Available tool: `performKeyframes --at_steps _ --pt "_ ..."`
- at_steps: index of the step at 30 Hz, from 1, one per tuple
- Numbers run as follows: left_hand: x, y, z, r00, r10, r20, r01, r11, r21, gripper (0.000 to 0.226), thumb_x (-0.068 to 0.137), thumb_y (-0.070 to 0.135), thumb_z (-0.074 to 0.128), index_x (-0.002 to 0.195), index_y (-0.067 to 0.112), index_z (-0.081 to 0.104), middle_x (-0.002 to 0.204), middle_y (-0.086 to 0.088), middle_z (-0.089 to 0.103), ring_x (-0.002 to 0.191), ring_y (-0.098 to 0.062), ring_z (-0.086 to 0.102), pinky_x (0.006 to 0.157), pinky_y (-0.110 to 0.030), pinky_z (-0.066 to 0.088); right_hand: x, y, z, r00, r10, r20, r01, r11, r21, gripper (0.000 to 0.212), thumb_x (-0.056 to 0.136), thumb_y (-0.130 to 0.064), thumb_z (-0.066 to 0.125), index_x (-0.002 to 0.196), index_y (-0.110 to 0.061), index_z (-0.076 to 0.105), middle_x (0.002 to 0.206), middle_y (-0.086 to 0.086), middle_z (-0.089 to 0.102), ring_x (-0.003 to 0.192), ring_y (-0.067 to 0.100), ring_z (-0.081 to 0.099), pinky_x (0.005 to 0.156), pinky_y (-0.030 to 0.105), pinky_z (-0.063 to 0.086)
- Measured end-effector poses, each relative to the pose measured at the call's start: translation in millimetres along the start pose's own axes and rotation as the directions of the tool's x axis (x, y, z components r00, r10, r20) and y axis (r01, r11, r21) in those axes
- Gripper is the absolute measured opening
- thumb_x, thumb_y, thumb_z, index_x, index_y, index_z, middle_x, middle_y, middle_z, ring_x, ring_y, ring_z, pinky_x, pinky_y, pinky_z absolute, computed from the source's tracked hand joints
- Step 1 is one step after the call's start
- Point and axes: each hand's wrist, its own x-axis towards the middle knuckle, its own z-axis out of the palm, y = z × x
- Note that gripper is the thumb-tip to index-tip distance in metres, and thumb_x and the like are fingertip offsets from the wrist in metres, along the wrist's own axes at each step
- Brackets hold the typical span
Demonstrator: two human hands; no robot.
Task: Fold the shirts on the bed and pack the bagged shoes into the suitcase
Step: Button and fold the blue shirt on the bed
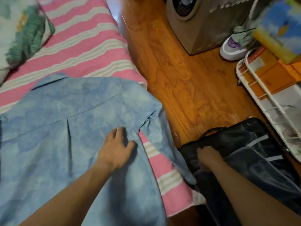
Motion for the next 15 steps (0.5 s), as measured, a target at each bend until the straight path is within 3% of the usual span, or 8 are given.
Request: performKeyframes --at_steps 2,4,6,7,10,12,13,15 --pt "6 14 -5 0.995 -0.088 -0.045 0.083 0.991 -0.104 0.061 0.090 0.063 0.056 0.134 0.025 0.039 0.138 -0.013 0.045 0.125 -0.038 0.052 0.104 -0.046 0.043 -2 -9 26 0.891 0.135 0.434 -0.316 0.870 0.379 0.062 0.100 -0.057 0.037 0.112 -0.001 0.062 0.090 0.014 0.064 0.077 0.029 0.061 0.066 0.034 0.047" --pt "5 28 -8 0.987 0.020 -0.160 -0.024 0.999 -0.023 0.061 0.086 0.062 0.061 0.128 0.023 0.040 0.133 -0.013 0.044 0.120 -0.041 0.054 0.096 -0.050 0.049 19 -6 66 0.841 0.085 0.535 -0.418 0.729 0.542 0.061 0.094 -0.063 0.041 0.106 -0.008 0.062 0.085 0.009 0.064 0.075 0.026 0.061 0.073 0.038 0.054" --pt "7 38 -4 0.956 0.205 -0.211 -0.170 0.970 0.174 0.059 0.082 0.048 0.069 0.127 0.020 0.043 0.134 -0.013 0.040 0.117 -0.042 0.051 0.085 -0.054 0.054 38 -9 88 0.852 0.048 0.521 -0.439 0.606 0.663 0.050 0.094 -0.053 0.051 0.109 -0.007 0.064 0.091 0.009 0.067 0.088 0.027 0.065 0.090 0.047 0.055" --pt "8 44 -3 0.941 0.262 -0.213 -0.207 0.946 0.249 0.057 0.081 0.042 0.072 0.125 0.020 0.044 0.133 -0.013 0.039 0.114 -0.041 0.051 0.077 -0.054 0.056 41 -17 89 0.863 0.059 0.503 -0.459 0.510 0.728 0.036 0.100 -0.039 0.051 0.103 -0.005 0.063 0.088 0.010 0.064 0.086 0.027 0.062 0.089 0.045 0.054" --pt "17 66 -7 0.938 0.277 -0.207 -0.196 0.920 0.340 0.045 0.084 0.034 0.067 0.119 0.021 0.041 0.132 -0.011 0.036 0.106 -0.038 0.049 0.063 -0.050 0.055 27 -32 46 0.893 0.003 0.449 -0.448 0.074 0.891 0.024 0.106 -0.017 0.038 0.095 -0.013 0.059 0.074 0.009 0.065 0.069 0.023 0.063 0.079 0.036 0.051" --pt "26 71 -12 0.959 0.226 -0.173 -0.153 0.923 0.354 0.044 0.086 0.020 0.060 0.122 0.022 0.036 0.138 -0.012 0.030 0.107 -0.039 0.048 0.065 -0.049 0.054 34 -18 -1 0.954 -0.020 0.299 -0.298 -0.174 0.939 0.026 0.106 -0.011 0.036 0.094 -0.013 0.059 0.060 0.004 0.070 0.053 0.015 0.067 0.058 0.028 0.058" --pt "29 70 -15 0.965 0.202 -0.165 -0.131 0.922 0.364 0.047 0.086 0.013 0.058 0.125 0.022 0.034 0.143 -0.012 0.028 0.108 -0.039 0.049 0.065 -0.048 0.053 35 -8 -32 0.981 -0.037 0.189 -0.192 -0.249 0.949 0.026 0.106 -0.005 0.036 0.101 -0.009 0.061 0.068 0.005 0.073 0.057 0.011 0.068 0.052 0.023 0.056" --pt "30 68 -18 0.967 0.189 -0.169 -0.115 0.921 0.371 0.055 0.082 0.006 0.060 0.130 0.021 0.035 0.149 -0.014 0.026 0.107 -0.041 0.054 0.064 -0.048 0.054 20 4 -99 0.997 0.078 0.015 0.008 -0.283 0.959 0.030 0.105 0.007 0.033 0.127 0.015 0.052 0.108 0.026 0.067 0.069 0.001 0.068 0.052 0.005 0.045"
